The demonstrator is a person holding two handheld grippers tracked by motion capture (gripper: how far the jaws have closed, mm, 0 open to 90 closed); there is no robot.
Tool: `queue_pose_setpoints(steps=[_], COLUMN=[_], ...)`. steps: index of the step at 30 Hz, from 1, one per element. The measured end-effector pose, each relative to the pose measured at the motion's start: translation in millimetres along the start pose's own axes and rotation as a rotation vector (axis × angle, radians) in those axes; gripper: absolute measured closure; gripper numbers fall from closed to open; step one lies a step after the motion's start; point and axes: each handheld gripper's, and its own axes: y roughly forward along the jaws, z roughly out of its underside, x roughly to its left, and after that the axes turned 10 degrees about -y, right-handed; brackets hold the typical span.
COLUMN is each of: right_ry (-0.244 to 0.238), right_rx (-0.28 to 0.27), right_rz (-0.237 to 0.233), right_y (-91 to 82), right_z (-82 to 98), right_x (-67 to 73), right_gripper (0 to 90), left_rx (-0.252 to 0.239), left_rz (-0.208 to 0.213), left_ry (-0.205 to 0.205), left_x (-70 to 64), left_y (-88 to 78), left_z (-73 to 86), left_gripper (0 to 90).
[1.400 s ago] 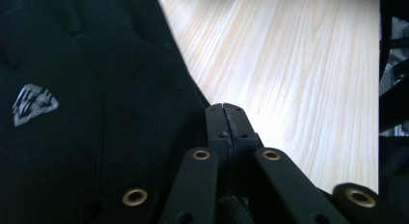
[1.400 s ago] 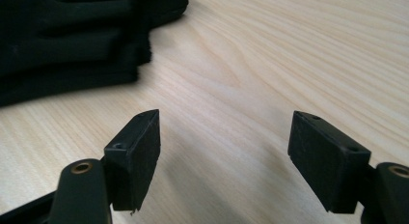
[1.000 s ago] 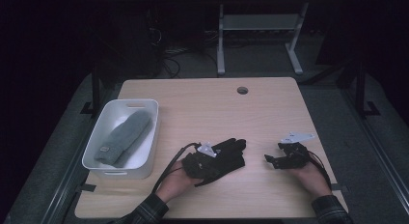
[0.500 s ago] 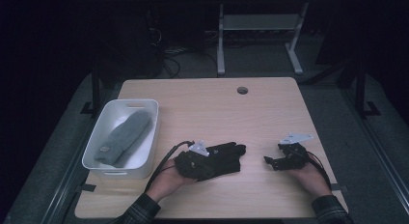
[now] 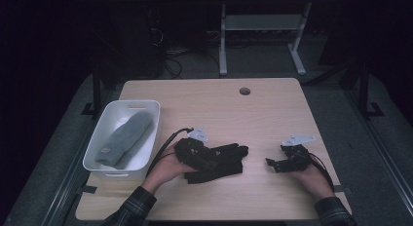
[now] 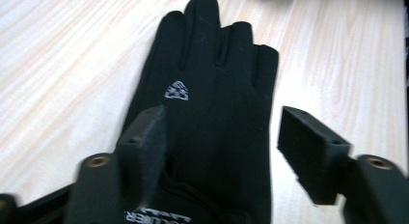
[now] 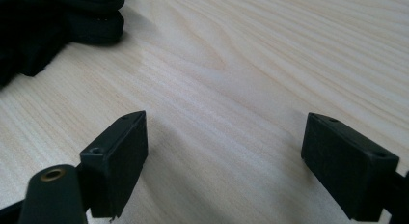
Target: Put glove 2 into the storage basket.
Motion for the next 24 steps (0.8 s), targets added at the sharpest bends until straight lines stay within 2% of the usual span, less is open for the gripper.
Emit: queue_pose_setpoints(steps=[9, 13, 19, 22, 24], right_ry=[0.003, 0.003, 0.004, 0.004, 0.005], right_rx=[-0.005, -0.008, -0.007, -0.008, -0.008], right_rz=[0.001, 0.001, -0.001, -0.001, -0.002], right_y=[0.1, 0.1, -0.1, 0.0, 0.0], right_z=[0.7, 1.0, 1.0, 1.0, 1.0], right_x=[0.8, 1.0, 1.5, 1.5, 1.6], right_gripper=[15.9, 15.9, 15.9, 15.9, 16.0], left_rx=[0.026, 0.041, 0.072, 0.079, 0.081], left_rz=[0.012, 0.024, -0.014, -0.040, -0.039], left_ry=[0.022, 0.027, 0.042, 0.067, 0.069], left_x=[13.8, 16.3, 17.0, 15.2, 14.8], left_y=[15.0, 23.3, 36.0, 39.6, 40.9], left_z=[-6.5, -6.7, -5.0, -4.5, -3.8], left_gripper=[16.5, 14.8, 13.1, 12.4, 12.4])
